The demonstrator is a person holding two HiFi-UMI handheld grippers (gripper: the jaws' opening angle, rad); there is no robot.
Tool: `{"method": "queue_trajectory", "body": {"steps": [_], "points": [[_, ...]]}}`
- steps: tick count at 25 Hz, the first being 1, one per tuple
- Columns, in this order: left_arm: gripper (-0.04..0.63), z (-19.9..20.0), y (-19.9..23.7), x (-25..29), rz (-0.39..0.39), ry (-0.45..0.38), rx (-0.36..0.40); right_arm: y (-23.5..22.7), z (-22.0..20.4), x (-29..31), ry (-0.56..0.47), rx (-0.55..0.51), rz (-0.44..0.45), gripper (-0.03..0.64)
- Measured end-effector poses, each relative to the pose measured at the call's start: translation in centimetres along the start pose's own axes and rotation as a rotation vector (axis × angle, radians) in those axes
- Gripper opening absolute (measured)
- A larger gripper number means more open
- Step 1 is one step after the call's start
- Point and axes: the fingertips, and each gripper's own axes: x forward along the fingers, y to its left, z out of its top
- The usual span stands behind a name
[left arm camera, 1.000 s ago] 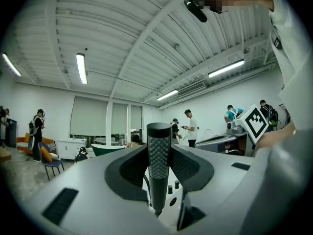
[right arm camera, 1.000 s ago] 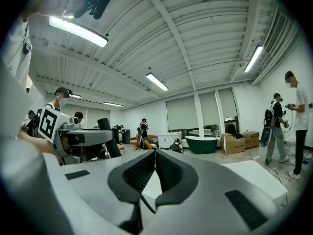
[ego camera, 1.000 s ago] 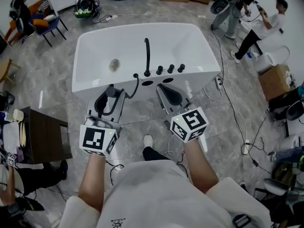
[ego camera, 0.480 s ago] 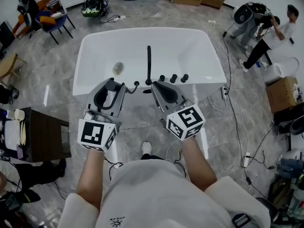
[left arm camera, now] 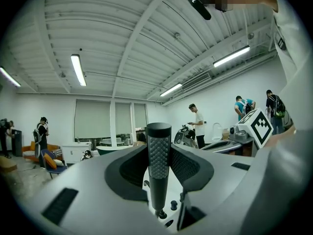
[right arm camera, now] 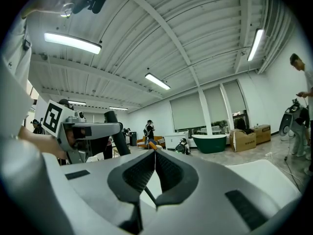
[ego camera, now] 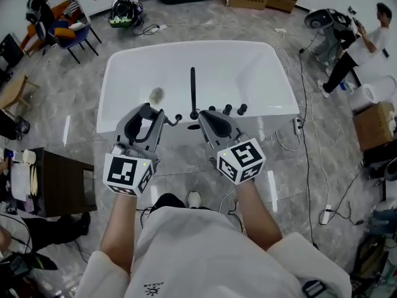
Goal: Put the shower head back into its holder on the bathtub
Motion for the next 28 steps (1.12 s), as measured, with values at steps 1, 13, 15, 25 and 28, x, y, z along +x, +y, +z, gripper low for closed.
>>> {"method": "queue_trajectory", "body": {"steps": [1,13,15,25,28], "points": [[0.146,-0.2,0.2,0.3,-0.001,0.002,0.001,-0.2,0.0,0.2,0.001,-0.002,-0.003,0.017],[0.146,-0.8,3.6,4.4,-0.018,-0.007,-0.023,-2.3,0.3,4.7,0.030,-0.038,-0.013,0.018],[0.146,-1.1,4.6,5.3,-0.023,-0.006,-0.028,-2.6,0.4,5.8,0.034,-0.051,-0.022,0.018],[0.146,-3.9,8.8,11.2,-0.081,0.031,-0.059,-6.0,0.3,11.8,0.047,-0.057,-0.062,0.018],[0.146,-4.5,9.9,13.1,-0.102,0.037,-0.066,-7.3,0.6,13.5,0.050,-0.061,-0.080,0.018]]}}
